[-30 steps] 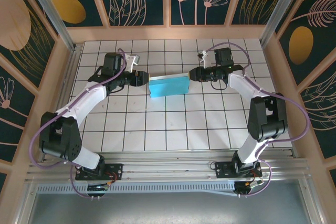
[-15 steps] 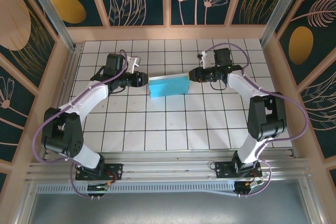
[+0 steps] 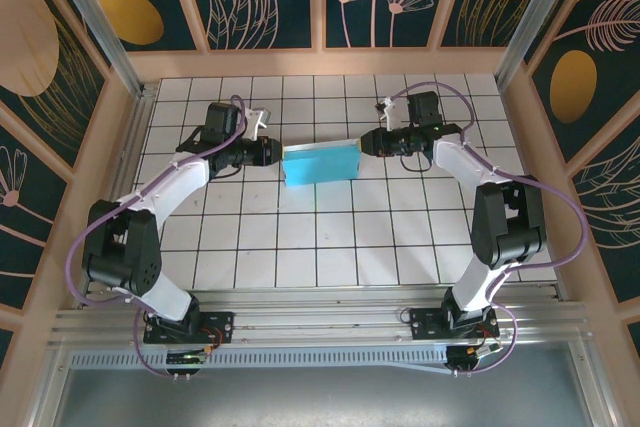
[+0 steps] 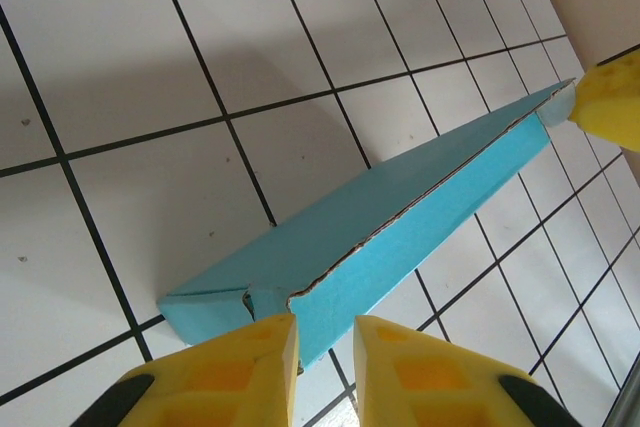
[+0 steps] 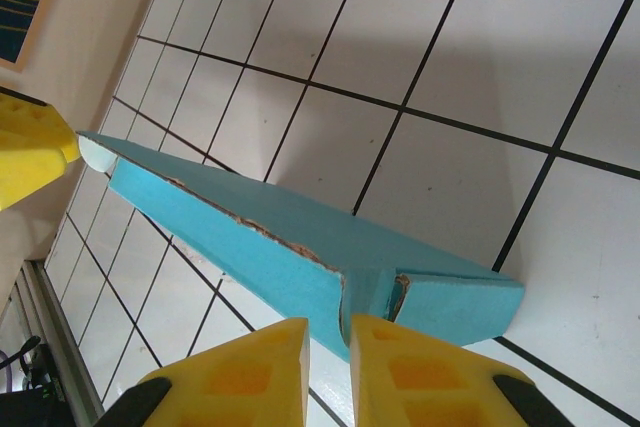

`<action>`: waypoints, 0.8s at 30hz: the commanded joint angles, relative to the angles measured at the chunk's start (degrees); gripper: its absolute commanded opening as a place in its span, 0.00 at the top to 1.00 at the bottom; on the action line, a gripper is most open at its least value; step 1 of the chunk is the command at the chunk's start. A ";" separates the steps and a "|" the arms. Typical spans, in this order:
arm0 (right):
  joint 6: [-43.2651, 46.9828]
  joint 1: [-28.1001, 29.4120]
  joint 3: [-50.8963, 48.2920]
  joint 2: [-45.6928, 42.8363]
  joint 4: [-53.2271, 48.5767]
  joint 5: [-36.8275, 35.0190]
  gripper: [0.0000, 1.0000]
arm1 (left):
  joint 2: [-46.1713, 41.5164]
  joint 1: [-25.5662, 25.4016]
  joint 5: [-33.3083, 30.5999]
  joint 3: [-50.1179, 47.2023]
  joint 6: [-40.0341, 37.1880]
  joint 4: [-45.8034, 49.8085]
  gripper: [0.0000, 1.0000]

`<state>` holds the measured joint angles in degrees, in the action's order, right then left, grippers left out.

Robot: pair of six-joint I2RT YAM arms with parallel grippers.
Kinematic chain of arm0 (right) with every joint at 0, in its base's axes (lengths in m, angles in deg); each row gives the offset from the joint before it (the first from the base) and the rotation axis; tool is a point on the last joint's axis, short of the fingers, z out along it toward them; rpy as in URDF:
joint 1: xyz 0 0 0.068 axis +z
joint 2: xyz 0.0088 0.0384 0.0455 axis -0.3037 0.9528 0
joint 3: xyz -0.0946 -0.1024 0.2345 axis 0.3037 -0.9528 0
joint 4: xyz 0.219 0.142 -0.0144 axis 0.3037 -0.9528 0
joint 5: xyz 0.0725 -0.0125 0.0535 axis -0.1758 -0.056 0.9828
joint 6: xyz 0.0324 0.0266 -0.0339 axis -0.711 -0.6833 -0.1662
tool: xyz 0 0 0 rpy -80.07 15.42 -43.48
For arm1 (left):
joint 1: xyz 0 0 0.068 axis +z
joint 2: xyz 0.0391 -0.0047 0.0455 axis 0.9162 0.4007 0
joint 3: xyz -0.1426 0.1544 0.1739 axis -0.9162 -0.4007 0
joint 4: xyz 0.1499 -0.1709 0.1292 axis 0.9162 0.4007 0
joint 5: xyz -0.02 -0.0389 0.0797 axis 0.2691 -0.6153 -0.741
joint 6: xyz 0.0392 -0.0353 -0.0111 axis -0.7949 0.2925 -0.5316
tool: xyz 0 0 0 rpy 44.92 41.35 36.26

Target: Fold the paper box

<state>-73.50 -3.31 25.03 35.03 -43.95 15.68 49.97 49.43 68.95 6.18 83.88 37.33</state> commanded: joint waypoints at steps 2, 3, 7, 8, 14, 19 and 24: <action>-0.34 0.96 1.24 1.20 0.63 -0.09 0.82 | 1.55 -0.39 0.60 1.40 0.86 0.19 0.78; -0.32 1.00 1.33 1.28 0.58 -0.08 0.82 | 1.65 -0.43 0.54 1.41 0.97 0.16 0.79; -0.23 1.24 1.50 1.71 0.36 -0.16 0.84 | 1.64 -0.48 1.06 1.17 1.41 -0.10 0.81; -0.14 1.30 1.59 1.90 0.19 -0.16 0.85 | 1.64 -0.53 1.15 1.14 1.56 -0.14 0.81; 0.03 1.40 1.51 1.92 0.10 -0.34 0.86 | 1.73 -0.48 3.45 0.79 2.95 -1.75 0.82; 0.03 1.45 1.42 1.78 0.09 -0.43 0.86 | 1.86 -0.56 5.43 0.62 4.85 -4.16 0.81; 0.21 1.44 1.16 1.72 0.10 -0.51 0.86 | 2.25 -0.54 3.13 0.70 3.85 -2.43 0.81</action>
<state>-73.48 -2.30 25.34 35.99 -43.95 15.64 51.54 49.10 71.93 6.44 87.35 34.80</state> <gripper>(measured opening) 0.144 0.188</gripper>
